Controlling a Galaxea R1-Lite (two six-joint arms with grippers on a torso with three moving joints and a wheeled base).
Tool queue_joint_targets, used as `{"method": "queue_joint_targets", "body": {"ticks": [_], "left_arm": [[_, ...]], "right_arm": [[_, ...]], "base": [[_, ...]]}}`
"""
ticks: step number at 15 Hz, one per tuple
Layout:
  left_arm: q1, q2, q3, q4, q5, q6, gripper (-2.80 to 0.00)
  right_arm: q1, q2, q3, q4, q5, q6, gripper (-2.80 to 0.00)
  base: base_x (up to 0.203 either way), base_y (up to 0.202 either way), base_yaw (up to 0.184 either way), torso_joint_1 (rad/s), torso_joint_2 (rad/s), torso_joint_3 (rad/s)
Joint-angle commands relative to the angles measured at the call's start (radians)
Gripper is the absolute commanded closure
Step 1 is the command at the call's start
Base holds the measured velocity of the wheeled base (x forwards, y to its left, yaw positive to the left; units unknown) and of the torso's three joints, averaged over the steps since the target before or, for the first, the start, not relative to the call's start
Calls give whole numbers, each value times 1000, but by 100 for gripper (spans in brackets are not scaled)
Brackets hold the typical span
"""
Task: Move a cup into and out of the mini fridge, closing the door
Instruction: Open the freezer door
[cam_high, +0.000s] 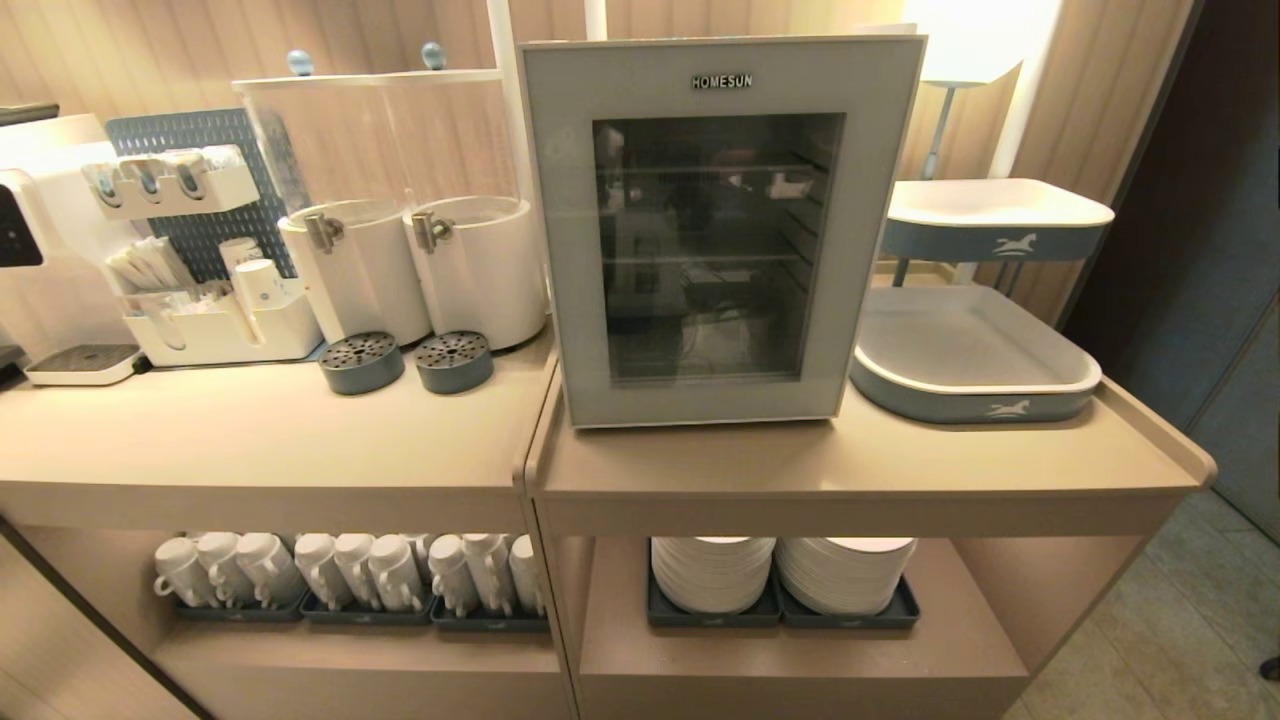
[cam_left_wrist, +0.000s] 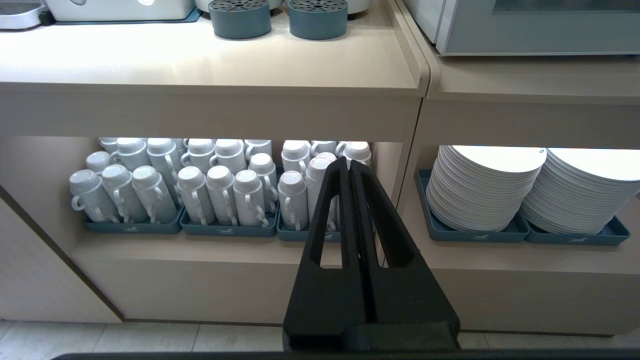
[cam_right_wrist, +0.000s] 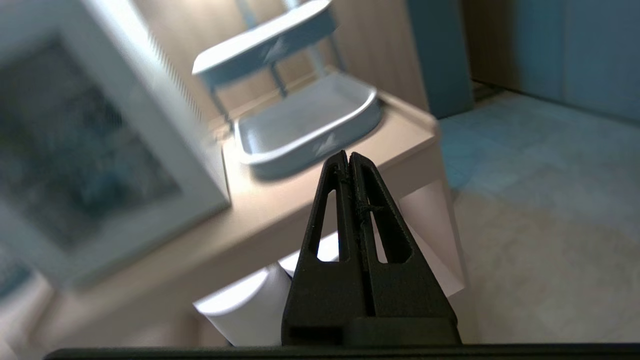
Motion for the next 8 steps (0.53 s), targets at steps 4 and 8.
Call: {"method": "queue_joint_targets", "body": {"ticks": [4,8], "left_arm": [[0,2,3,0,0,0,0],[0,0,3,0,0,0,0]], "right_arm": [[2,-54,440,-370,164,-266,0],[2,-49,369,-62,337,-326,0]], "base": [[0,0,0,0,0,0],[0,0,0,0,0,0]]}}
